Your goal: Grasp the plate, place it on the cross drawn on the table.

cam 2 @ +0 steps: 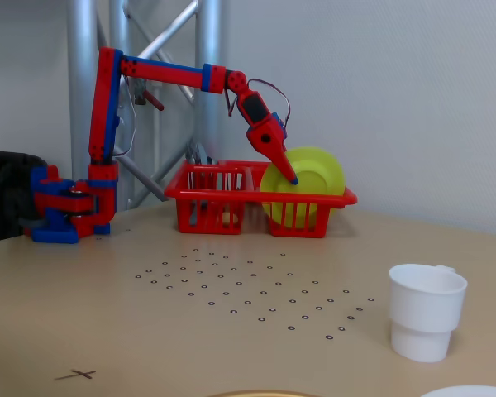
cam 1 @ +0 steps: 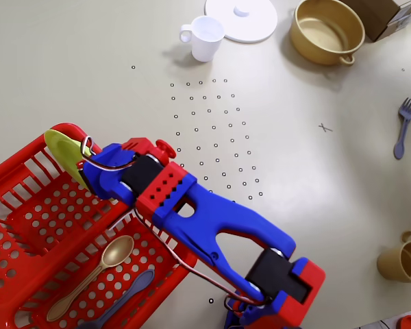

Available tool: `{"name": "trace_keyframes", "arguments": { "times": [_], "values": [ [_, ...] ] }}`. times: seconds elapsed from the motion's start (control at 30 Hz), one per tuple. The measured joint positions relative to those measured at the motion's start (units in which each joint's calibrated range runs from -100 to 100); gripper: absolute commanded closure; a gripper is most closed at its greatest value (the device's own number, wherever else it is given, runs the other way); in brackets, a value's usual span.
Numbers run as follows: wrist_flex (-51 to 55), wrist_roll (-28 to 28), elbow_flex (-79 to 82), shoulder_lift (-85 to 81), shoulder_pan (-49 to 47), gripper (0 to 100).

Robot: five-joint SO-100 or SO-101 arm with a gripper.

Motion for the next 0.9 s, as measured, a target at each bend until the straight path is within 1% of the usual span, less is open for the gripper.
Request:
{"name": "trace_keyframes", "arguments": {
  "times": [0.47, 0.67, 0.9],
  "values": [
    [0.0, -0.05, -5.15, -5.64, -3.37, 100],
    [0.0, -0.24, -5.15, -9.64, -1.91, 100],
    [0.0, -2.0, -5.15, -16.09, 4.82, 100]
  ]
}}
